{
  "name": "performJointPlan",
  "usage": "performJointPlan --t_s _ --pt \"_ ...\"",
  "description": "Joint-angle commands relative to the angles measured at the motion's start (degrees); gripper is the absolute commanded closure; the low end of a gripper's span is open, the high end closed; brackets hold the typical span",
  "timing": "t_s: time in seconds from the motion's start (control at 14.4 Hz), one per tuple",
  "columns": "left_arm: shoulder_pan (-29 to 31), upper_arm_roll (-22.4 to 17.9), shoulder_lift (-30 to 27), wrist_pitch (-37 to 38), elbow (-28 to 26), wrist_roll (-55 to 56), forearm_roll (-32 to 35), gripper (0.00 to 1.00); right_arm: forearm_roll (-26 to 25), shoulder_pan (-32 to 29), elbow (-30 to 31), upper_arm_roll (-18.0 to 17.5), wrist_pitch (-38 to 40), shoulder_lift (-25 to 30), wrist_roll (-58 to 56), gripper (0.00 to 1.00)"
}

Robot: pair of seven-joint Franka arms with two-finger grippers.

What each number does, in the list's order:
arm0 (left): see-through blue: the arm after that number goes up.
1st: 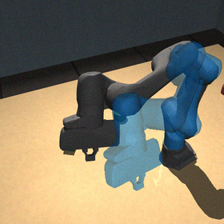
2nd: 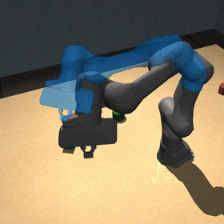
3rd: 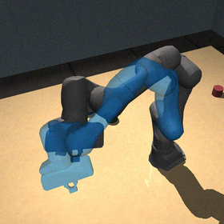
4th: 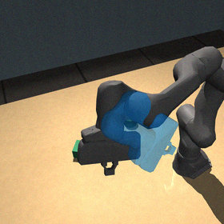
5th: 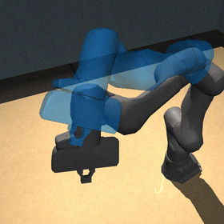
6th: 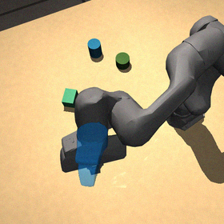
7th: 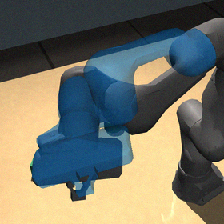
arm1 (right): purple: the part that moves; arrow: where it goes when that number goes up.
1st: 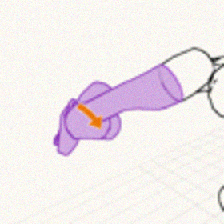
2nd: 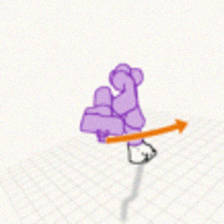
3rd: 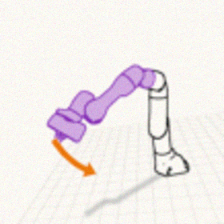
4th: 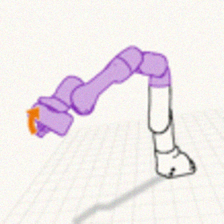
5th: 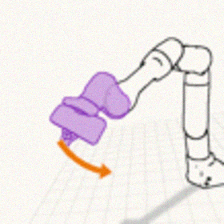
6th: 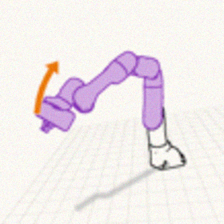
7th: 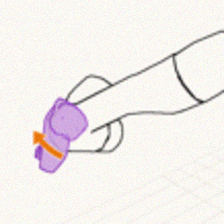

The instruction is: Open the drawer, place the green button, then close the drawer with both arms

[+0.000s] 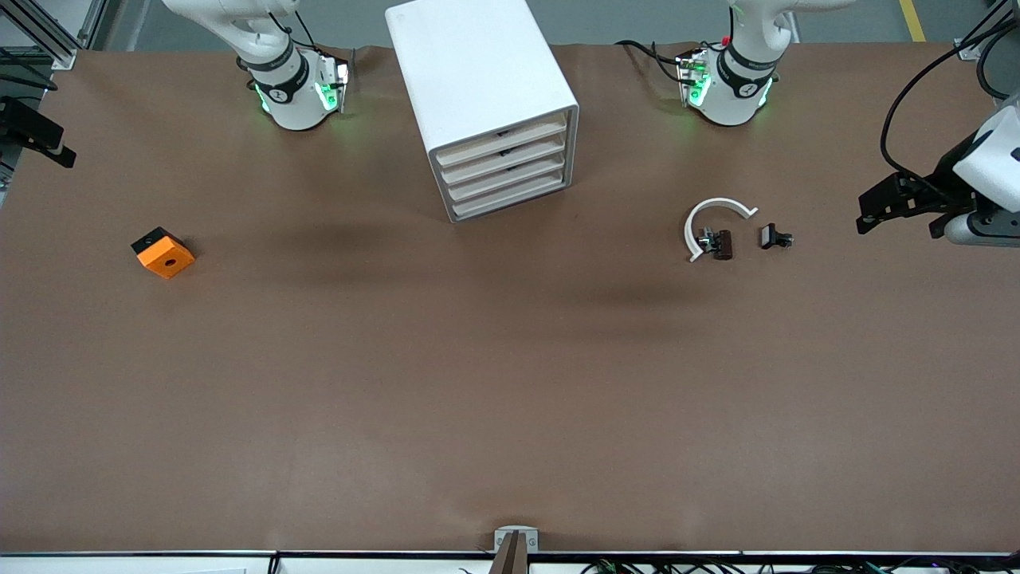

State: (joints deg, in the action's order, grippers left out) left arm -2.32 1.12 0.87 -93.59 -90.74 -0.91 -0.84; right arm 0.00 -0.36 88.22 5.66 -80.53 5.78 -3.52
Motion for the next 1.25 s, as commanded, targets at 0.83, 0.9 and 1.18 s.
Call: performJointPlan --t_s 0.83,0.9,1.18 --pt "0.30 0.29 -0.25 1.39 0.83 3.55 -0.13 0.00 1.14 0.19 1.16 -0.12 -1.30 1.34 0.44 0.00" --pt "0.30 0.29 -0.34 1.74 0.92 3.55 -0.13 0.00 1.14 0.19 1.16 -0.12 -1.30 1.34 0.44 0.00" --pt "0.21 0.29 -0.34 2.27 1.01 3.64 -0.04 0.00 1.14 0.19 1.16 -0.12 -1.30 1.34 0.44 0.00"
